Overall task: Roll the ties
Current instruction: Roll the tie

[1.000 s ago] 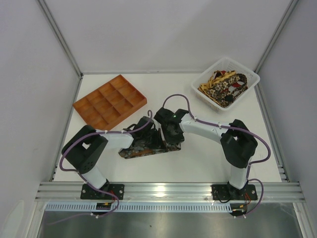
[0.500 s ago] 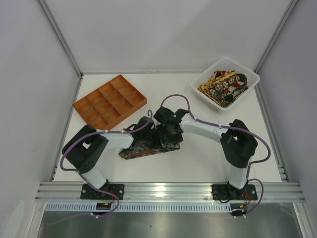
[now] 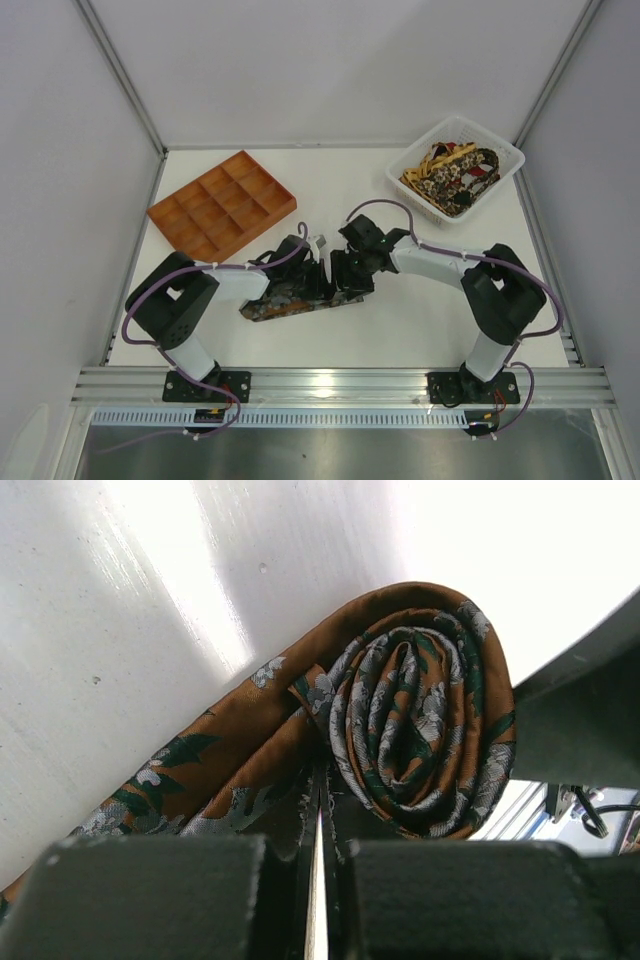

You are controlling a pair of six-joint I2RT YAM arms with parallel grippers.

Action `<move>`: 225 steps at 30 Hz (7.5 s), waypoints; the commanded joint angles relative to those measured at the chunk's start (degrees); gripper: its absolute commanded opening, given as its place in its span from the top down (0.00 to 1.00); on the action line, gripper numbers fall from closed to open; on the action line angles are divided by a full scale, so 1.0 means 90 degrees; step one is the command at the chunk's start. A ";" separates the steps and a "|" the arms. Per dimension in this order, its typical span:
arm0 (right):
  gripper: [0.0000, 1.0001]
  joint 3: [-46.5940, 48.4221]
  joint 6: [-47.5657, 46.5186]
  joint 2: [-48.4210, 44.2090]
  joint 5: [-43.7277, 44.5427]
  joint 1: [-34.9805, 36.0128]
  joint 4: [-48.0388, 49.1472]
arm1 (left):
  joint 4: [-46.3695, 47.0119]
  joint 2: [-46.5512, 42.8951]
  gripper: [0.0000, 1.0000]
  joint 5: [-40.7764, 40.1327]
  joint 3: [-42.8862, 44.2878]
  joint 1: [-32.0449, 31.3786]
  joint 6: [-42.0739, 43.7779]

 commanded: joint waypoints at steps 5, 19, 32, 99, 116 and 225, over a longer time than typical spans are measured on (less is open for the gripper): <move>0.45 -0.0642 0.0380 -0.0436 -0.1313 -0.0529 0.1601 | 0.0123 0.0040 0.98 0.0134 -0.0061 -0.0003 0.0037; 0.50 -0.0583 0.0361 -0.0300 -0.2095 -0.0910 0.1320 | -0.0150 0.0011 0.98 0.0046 0.0017 -0.0012 0.0320; 0.49 0.0071 -0.0460 0.0179 -0.1568 -0.0744 0.0098 | -0.0756 -0.0623 0.87 -0.0412 0.0076 -0.0012 0.0613; 0.90 -0.0563 -0.0176 -0.0114 -0.2193 -0.1174 0.1650 | -0.0659 -0.0576 0.98 -0.0374 0.0495 0.0339 0.0525; 0.95 -0.0866 -0.0313 0.0121 -0.2329 -0.1427 0.2051 | 0.0188 -0.1727 0.46 -0.0063 0.0029 0.0339 0.1062; 0.77 -0.0915 -0.0616 -0.0416 -0.2886 -0.1769 0.1504 | -0.0082 0.0421 0.53 -0.0277 0.1306 -0.0872 0.4637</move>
